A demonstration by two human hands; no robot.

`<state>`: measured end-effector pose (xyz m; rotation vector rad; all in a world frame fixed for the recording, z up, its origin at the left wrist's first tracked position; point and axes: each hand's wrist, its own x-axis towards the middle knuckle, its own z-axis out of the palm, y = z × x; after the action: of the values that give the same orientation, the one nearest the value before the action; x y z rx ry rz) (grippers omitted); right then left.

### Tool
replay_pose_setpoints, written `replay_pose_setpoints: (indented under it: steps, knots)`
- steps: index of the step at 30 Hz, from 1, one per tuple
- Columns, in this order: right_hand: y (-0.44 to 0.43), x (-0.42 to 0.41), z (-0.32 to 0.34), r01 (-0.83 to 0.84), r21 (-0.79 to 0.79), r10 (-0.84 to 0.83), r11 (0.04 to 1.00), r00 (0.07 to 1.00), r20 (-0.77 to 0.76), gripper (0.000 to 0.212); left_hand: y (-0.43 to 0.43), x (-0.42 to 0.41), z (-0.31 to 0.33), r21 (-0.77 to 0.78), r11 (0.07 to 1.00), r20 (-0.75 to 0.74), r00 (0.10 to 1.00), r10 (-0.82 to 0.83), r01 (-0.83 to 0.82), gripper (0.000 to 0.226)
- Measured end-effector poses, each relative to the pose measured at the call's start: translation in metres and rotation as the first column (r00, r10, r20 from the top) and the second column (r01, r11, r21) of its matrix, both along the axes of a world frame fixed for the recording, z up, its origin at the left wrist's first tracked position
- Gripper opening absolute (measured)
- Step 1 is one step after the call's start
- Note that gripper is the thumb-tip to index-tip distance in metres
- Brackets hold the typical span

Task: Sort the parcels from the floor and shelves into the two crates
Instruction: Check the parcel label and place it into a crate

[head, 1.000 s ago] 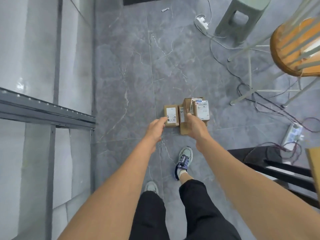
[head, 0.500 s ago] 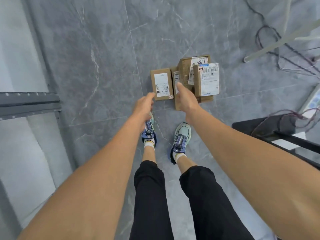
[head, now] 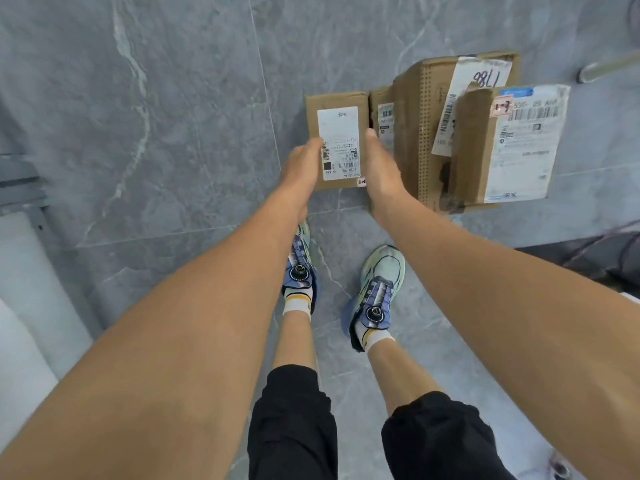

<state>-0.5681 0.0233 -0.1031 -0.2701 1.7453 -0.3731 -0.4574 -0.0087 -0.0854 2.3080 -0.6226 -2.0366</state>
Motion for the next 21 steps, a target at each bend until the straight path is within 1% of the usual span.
replay_pose_setpoints:
  steps: [3,6,10,15,17,19,21]
  knots:
    - [-0.004,0.0,-0.02,0.02,0.006,-0.02,1.0,0.999,-0.026,0.057,-0.005,0.0,-0.019,0.026,0.999,-0.043,0.999,0.027,-0.026,0.031]
    - [-0.008,0.001,-0.032,-0.002,0.017,0.003,1.0,0.998,-0.063,0.055,-0.008,0.002,-0.037,0.034,0.999,-0.076,0.996,0.042,-0.04,0.028]
    - [-0.014,0.001,-0.043,-0.022,0.028,0.024,0.999,0.997,-0.073,0.049,-0.011,0.003,-0.052,0.008,0.999,-0.074,0.996,0.053,-0.053,0.042]
    - [-0.014,-0.002,-0.049,0.016,0.054,-0.012,0.998,0.997,-0.079,0.039,-0.011,0.009,-0.059,-0.009,0.995,-0.058,0.993,0.102,-0.103,0.044]
    - [-0.017,-0.001,-0.052,0.031,0.055,-0.026,0.998,0.996,-0.085,0.04,-0.009,0.012,-0.063,-0.004,0.994,-0.06,0.992,0.112,-0.112,0.044]
    - [-0.021,0.0,-0.056,0.03,0.064,-0.027,0.998,0.998,-0.058,0.043,-0.01,0.014,-0.068,-0.002,0.993,-0.07,0.99,0.12,-0.12,0.045]
    - [-0.024,0.001,-0.06,0.044,0.085,-0.042,0.995,0.999,-0.026,0.045,-0.012,0.014,-0.071,0.001,0.991,-0.093,0.987,0.134,-0.134,0.051]
